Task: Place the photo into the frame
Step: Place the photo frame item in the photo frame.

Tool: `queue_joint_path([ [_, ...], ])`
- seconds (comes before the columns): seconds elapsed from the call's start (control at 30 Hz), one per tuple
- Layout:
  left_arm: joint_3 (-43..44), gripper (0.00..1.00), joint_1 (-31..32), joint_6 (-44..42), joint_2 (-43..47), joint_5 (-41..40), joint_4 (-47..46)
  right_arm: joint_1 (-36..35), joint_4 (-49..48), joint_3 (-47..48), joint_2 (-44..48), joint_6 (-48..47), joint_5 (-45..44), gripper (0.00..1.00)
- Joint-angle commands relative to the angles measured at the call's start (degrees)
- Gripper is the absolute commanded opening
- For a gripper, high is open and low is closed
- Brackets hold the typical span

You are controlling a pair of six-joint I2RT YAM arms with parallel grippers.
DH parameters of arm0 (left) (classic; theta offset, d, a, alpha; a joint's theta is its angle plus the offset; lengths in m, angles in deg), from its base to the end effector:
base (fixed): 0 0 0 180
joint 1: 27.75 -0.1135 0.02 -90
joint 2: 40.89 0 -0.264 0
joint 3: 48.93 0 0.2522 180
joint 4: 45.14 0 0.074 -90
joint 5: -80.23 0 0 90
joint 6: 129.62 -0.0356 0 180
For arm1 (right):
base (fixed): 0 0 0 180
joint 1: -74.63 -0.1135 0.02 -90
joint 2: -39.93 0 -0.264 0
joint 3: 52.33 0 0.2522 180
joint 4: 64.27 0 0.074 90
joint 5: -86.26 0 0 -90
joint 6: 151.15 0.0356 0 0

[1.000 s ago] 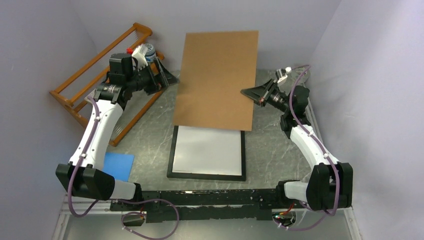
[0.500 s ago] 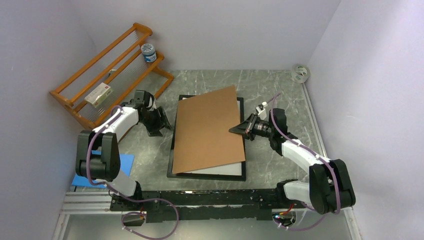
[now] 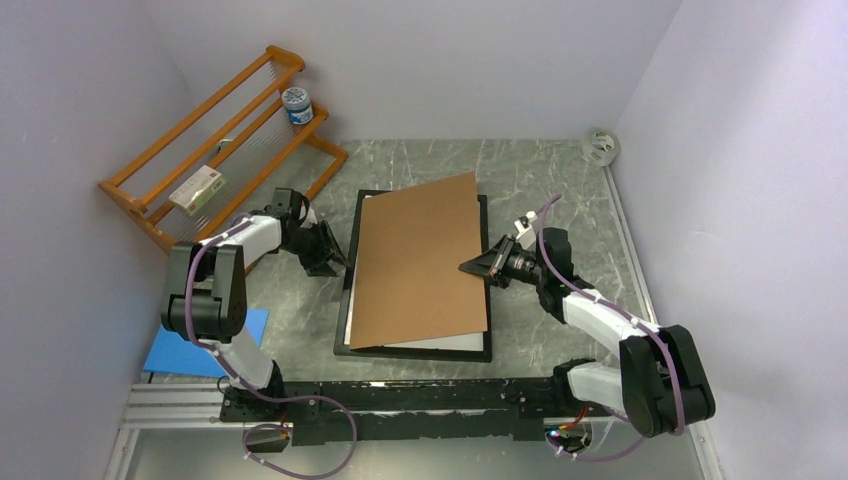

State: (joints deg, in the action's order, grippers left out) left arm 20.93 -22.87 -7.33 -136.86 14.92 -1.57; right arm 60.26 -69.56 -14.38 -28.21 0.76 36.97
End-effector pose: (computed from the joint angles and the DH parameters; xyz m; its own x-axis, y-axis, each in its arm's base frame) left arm 0.3085 -0.0413 0.1653 -0.9084 -0.4096 -0.0843 -0.3116 0.7975 -0.5166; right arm 0.2183 0.0799 0.1892 -0.8636 0.4691 -0.1848 0.0014 0.3688 0.9295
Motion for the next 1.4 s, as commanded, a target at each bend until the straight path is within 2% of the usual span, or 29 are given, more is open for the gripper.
queue_joint_path([
  [0.0,-0.2,0.48,-0.4,0.1,-1.5,5.3,-2.6,-0.3,-7.8,-0.8,2.6,-0.9,-2.4,0.00],
  [0.17,0.5,0.41,-0.5,-0.8,-3.3,6.4,-1.6,-0.9,-10.2,-1.5,3.9,-2.2,-3.1,0.00],
  [0.4,0.6,0.39,-0.8,-0.5,-5.1,7.4,-1.5,-1.3,-14.4,-3.2,6.2,-3.7,-2.7,0.00],
  [0.73,0.7,0.34,-0.9,-0.2,-5.5,8.5,-1.7,-1.3,-10.4,-4.3,6.7,-4.1,-5.7,0.00],
  [1.0,0.5,0.33,-1.0,-0.1,-5.5,8.9,-1.9,-1.3,-8.4,-5.0,5.2,-3.9,-8.1,0.00],
  [1.37,0.2,0.35,-1.0,0.0,-5.8,10.3,-2.4,-1.3,-13.3,-4.5,0.6,-3.2,-7.5,0.00],
])
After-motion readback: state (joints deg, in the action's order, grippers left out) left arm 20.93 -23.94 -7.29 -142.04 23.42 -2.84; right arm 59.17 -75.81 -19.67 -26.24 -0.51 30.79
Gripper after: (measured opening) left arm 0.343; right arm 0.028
